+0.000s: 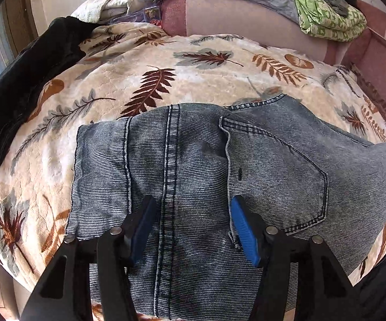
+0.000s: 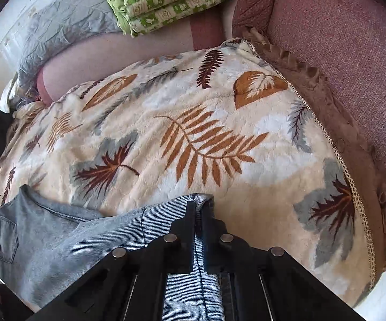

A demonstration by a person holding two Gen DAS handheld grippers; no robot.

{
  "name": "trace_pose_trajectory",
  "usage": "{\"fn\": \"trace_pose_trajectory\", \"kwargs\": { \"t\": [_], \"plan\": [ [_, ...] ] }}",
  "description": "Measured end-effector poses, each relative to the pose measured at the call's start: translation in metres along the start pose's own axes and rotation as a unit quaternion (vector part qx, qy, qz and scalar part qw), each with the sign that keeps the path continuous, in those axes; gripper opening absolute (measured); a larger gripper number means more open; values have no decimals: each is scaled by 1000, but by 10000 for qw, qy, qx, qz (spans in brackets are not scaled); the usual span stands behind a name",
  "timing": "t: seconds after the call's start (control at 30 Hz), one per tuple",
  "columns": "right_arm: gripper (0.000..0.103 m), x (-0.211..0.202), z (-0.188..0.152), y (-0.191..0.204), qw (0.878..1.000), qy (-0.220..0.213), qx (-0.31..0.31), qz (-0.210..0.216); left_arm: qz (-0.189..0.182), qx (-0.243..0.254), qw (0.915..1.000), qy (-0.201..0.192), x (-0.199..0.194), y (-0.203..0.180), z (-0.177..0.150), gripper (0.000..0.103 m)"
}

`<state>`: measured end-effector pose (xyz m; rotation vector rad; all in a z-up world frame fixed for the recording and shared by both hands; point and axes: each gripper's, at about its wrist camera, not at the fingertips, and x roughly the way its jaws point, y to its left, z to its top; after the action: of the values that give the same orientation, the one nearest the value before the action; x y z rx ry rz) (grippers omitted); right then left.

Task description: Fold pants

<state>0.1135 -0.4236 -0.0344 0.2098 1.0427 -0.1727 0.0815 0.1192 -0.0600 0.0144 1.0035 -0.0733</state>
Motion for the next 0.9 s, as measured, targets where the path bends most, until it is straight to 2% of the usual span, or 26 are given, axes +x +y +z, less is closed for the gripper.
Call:
{"fn": "trace_pose_trajectory", "kwargs": {
  "t": [0.07,0.1,0.13,0.17,0.2,0.3,0.33,0.43,0.53,0.63,0.7,0.73,0.8,0.83,0.87,0.9],
  "plan": [
    [17,20,-9,-1,9991,256,-111,-316,73,35,10000,13,1,-3,0,62],
    [21,23,-15,-5,9987,395,-28,-335,109,60,9999,4,1,-4,1,63],
    [29,17,-21,-12,9992,281,218,-206,137,79,9999,-3,1,-5,0,64],
    [41,6,-27,-20,9985,175,512,-22,150,77,9999,-7,0,-4,0,66],
    [46,-8,-34,-28,9968,45,792,120,143,48,9999,-9,1,-3,0,66],
    [52,-54,-62,-43,9865,-289,1438,732,74,-85,9999,3,1,1,2,68],
    [52,-66,-75,-48,9820,-278,1592,979,75,-113,9999,-6,1,1,2,69],
    [65,-77,-119,-58,9648,-43,2223,1404,169,-88,9998,-43,1,-2,1,69],
    [65,-56,-149,-75,9391,343,2950,1727,253,-64,9996,-72,0,-4,0,69],
    [65,-36,-156,-83,9108,386,3474,2196,217,-93,9997,-68,-1,-3,-1,69],
    [65,-19,-157,-78,8991,635,3650,2331,168,-133,9997,-73,-1,0,-1,69],
    [66,-17,-157,-77,8949,600,3767,2316,150,-156,9997,-74,-2,1,-2,69],
    [66,-19,-150,-73,8962,493,3713,2378,156,-180,9997,-85,-3,1,-2,70],
    [61,-20,-147,-70,9007,430,3634,2340,183,-162,9997,-94,-3,0,-3,70],
    [29,-20,-141,-68,9101,406,3455,2250,221,-129,9996,-101,-3,-1,-3,70],
    [17,-23,-137,-64,9218,350,3245,2091,259,-94,9996,-103,-3,-3,-4,70]
  ]
}}
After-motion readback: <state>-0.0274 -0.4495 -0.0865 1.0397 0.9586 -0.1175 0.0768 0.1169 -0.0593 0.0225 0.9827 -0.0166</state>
